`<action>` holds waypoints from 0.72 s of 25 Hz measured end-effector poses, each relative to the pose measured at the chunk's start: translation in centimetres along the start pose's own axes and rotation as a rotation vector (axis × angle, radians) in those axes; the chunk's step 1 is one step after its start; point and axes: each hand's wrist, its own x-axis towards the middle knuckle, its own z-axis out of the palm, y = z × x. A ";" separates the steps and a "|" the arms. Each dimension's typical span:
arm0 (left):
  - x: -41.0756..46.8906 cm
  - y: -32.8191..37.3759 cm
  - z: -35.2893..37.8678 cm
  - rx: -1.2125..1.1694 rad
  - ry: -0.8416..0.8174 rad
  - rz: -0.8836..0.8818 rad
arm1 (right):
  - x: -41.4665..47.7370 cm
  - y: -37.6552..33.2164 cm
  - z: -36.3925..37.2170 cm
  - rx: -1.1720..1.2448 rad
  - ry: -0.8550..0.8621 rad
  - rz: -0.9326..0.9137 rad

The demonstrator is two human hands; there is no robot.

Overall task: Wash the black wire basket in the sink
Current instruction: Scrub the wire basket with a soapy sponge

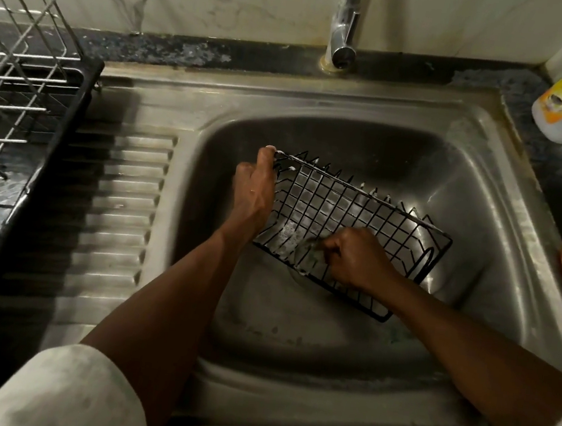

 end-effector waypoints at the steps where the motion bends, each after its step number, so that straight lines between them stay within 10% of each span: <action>1: -0.1 0.1 0.0 -0.003 0.000 0.003 | -0.1 -0.2 -0.1 0.119 -0.053 -0.008; 7: -0.3 0.5 0.1 -0.002 0.049 -0.001 | -0.4 1.2 0.1 -0.199 0.046 0.033; 12: 0.0 0.4 0.0 0.053 0.122 0.060 | -1.1 -0.4 -0.9 0.297 -0.190 0.055; 18: 0.2 0.6 0.0 0.002 0.150 0.016 | -0.1 0.6 -0.4 -0.192 0.071 0.097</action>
